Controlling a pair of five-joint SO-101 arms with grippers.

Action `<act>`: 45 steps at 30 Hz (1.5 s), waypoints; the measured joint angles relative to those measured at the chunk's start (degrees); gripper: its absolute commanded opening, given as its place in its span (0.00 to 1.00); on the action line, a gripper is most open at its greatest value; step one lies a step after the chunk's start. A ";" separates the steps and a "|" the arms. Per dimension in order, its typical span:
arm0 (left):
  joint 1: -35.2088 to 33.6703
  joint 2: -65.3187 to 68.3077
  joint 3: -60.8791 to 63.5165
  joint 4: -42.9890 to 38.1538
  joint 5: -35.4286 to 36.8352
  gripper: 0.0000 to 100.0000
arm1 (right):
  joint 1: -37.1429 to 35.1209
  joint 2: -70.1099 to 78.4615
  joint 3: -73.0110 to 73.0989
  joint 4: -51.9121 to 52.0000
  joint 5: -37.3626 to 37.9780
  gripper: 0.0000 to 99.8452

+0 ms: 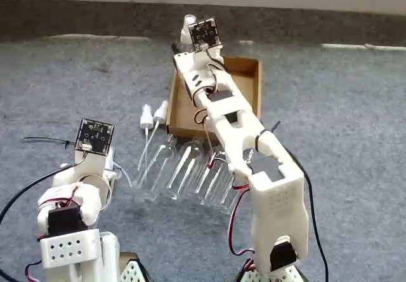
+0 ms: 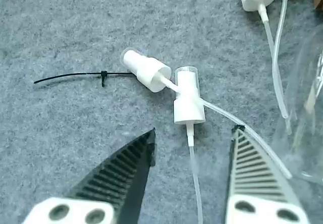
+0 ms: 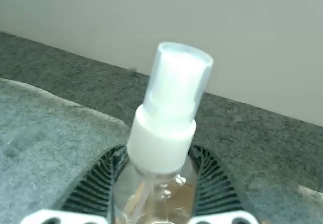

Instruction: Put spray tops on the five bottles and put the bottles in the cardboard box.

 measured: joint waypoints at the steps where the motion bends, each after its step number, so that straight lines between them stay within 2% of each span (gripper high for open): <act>1: 0.00 0.00 0.00 0.00 0.00 0.23 | 0.00 0.00 0.00 0.00 0.00 0.01; 8: 0.00 0.00 0.00 -0.09 0.00 0.23 | 0.00 0.00 0.00 0.00 0.00 0.10; 27: 0.00 0.00 0.00 -0.09 0.00 0.23 | -0.18 0.00 0.53 0.00 0.00 0.11; 30: 0.00 0.00 0.00 -0.09 0.00 0.23 | -0.18 0.00 0.53 0.88 2.29 0.11; 36: 0.00 0.00 0.00 -0.09 0.00 0.23 | -0.35 0.00 0.53 1.32 2.64 0.23; 45: 0.00 0.00 0.00 -0.09 0.00 0.23 | -0.35 0.00 0.53 1.41 2.64 0.24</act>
